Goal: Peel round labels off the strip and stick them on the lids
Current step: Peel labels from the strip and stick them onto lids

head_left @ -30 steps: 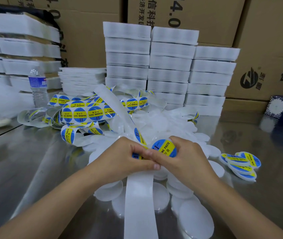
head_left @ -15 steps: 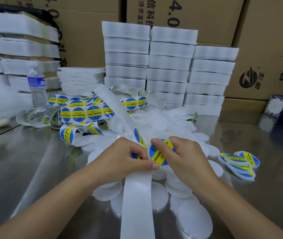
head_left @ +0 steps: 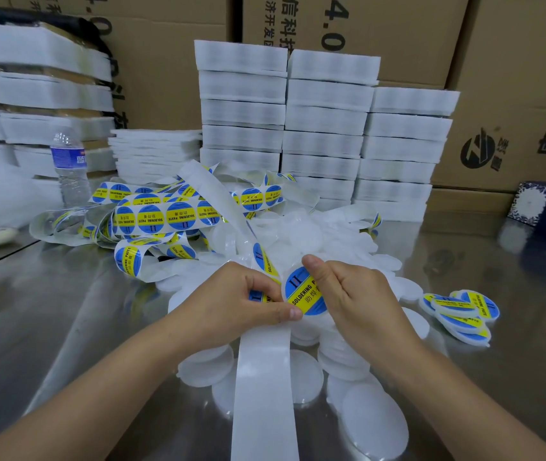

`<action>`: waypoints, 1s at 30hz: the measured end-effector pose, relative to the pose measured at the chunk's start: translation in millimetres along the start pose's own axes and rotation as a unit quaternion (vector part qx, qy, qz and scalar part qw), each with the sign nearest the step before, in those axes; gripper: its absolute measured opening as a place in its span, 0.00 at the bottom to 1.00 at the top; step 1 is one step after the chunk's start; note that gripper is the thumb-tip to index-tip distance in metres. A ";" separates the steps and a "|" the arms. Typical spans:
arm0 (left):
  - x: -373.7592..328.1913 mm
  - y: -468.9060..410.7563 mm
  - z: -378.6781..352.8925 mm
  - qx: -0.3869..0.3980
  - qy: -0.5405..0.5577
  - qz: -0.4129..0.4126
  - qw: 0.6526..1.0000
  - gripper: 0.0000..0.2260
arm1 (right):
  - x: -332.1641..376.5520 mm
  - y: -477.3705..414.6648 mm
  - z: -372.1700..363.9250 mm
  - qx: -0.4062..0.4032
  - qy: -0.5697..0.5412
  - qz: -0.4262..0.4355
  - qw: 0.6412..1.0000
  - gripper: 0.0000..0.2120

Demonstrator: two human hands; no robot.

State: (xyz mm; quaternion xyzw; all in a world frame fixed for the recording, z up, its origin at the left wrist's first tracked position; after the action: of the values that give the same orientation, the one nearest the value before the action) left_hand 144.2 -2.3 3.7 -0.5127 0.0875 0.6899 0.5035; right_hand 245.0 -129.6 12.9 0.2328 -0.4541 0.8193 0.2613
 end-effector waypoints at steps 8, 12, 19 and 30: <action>1.2 -1.8 -0.6 -0.028 0.001 0.003 1.000 0.09 | -5.3 -4.2 4.5 -0.032 -0.001 0.084 0.996 0.26; 4.2 -3.8 1.9 -0.047 0.016 0.004 0.999 0.12 | -6.2 2.1 -0.8 0.100 -0.005 0.164 0.981 0.40; -1.1 -0.1 -2.8 -0.011 0.072 -0.005 0.997 0.11 | 2.0 -1.3 5.6 0.077 -0.002 0.183 0.980 0.26; 8.4 -3.7 -2.7 -0.098 -0.007 -0.080 0.992 0.39 | -96.6 -45.7 79.0 -0.099 0.350 -0.161 0.917 0.29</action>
State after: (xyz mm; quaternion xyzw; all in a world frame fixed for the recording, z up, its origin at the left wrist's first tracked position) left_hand 149.1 2.8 -2.8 -0.5601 -0.0258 0.6564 0.5048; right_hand 358.6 -198.4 19.5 -0.0261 -0.3685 0.7464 0.5535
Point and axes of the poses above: each hand's wrist, its own y-axis away from the middle knuckle, its own z-axis out of the back of the hand, x = y × z, the point moved 3 cm from there along -y, towards the middle knuckle, and after that the axes turned 14 degrees about -x, right-handed, at the moved point
